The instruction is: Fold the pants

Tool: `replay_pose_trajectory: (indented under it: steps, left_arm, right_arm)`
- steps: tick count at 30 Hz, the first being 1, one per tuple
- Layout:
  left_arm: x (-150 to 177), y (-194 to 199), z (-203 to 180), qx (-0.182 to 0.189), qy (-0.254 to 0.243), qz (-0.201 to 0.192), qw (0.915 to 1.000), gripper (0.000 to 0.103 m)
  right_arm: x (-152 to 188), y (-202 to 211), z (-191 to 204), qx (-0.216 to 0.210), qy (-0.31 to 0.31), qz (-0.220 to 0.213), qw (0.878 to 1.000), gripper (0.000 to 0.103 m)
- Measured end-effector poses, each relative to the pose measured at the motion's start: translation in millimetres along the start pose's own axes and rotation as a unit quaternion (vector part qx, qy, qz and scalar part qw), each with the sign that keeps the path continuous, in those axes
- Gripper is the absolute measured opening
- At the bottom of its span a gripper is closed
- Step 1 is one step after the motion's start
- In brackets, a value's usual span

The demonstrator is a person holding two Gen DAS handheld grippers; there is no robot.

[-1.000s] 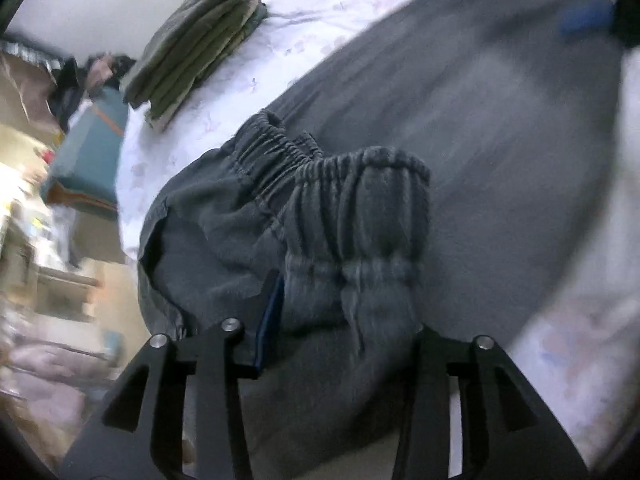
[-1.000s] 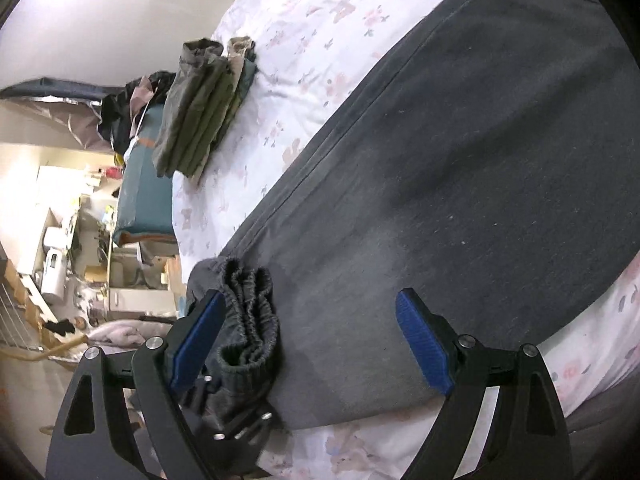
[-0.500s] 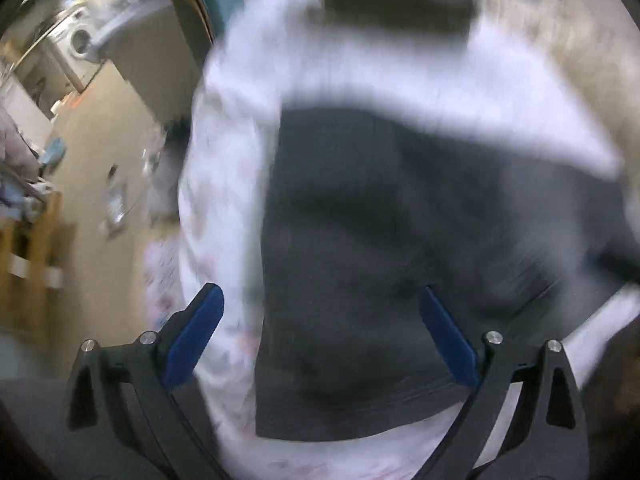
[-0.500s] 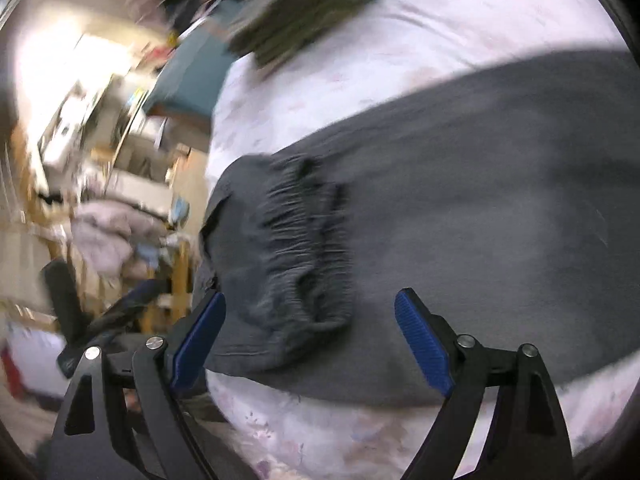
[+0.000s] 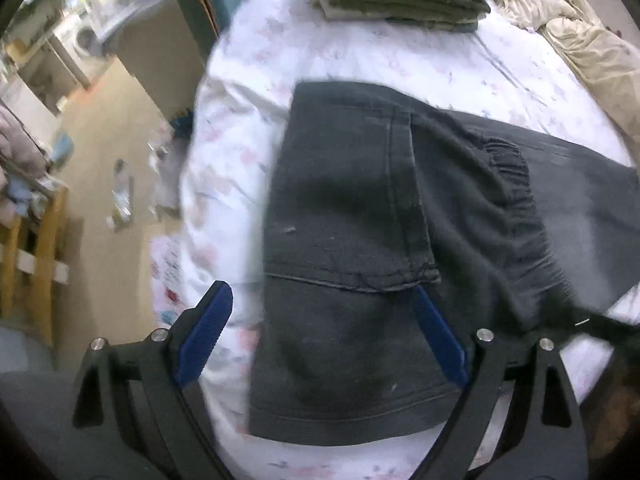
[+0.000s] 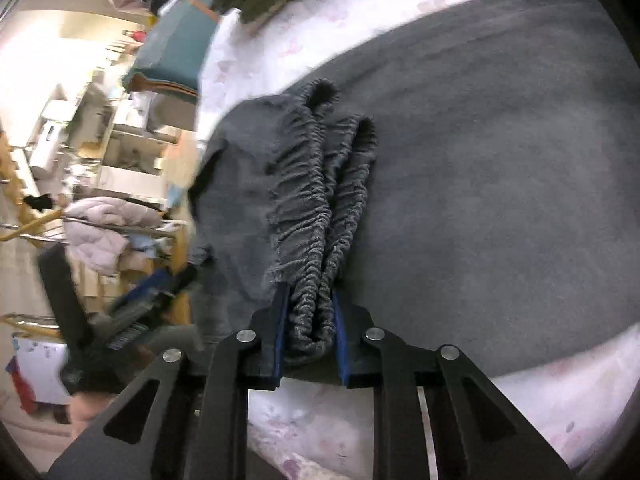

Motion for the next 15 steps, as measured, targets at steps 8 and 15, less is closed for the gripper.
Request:
replay_pose_trajectory:
  steps: [8, 15]
  left_arm:
    - [28, -37, 1, -0.005, 0.015, 0.093, 0.9955, 0.091]
    - [39, -41, 2, -0.004, 0.033, 0.109, 0.9935, 0.095]
  right_arm:
    - [-55, 34, 9, 0.053, 0.065, -0.021, 0.996, 0.056]
    - [-139, -19, 68, 0.059, 0.165, -0.014, 0.984, 0.055]
Point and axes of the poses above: each gripper's, at about its wrist camera, not at the fingertips, and y roughly against the way its jaws point, z to its left, x to its underside, the point moved 9 cm from there along -y, roughly the way its jaws point, and after that the axes turned 8 degrees about y, right-handed, at the moved point
